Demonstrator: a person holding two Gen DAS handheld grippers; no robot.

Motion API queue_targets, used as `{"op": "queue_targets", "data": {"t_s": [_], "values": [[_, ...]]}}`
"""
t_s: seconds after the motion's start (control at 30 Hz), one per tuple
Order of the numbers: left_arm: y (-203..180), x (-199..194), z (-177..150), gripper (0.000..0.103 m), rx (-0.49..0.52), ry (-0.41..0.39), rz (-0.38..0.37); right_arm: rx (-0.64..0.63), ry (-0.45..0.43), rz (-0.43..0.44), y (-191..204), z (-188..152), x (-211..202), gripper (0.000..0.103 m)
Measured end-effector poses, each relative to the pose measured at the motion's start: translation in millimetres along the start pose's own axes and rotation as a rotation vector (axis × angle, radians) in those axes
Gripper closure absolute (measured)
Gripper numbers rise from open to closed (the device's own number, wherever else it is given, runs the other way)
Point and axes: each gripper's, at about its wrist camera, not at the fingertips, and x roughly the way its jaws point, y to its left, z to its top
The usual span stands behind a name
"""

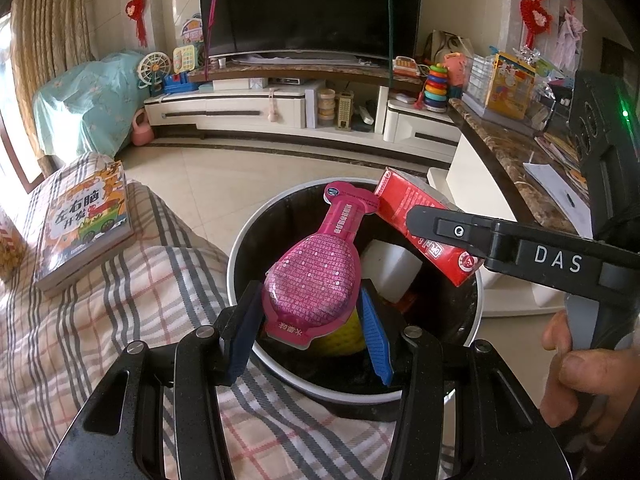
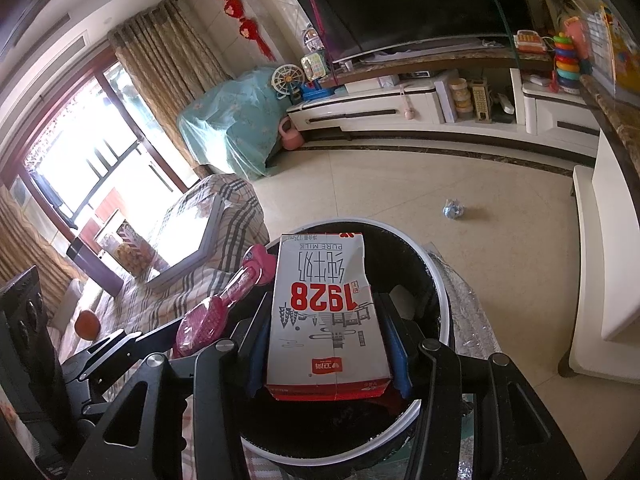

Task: Collect trash
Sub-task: 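Hold the pink brush and milk box above the bin opening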

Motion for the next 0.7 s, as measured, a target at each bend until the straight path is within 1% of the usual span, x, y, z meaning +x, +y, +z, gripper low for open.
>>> {"op": "queue_targets", "data": {"t_s": [0.7], "values": [[-2.8, -0.9, 1.5, 0.056, 0.001, 0.001, 0.002, 0.003, 0.003, 0.000, 2.3, 2.0, 0.9, 0.053]]}}
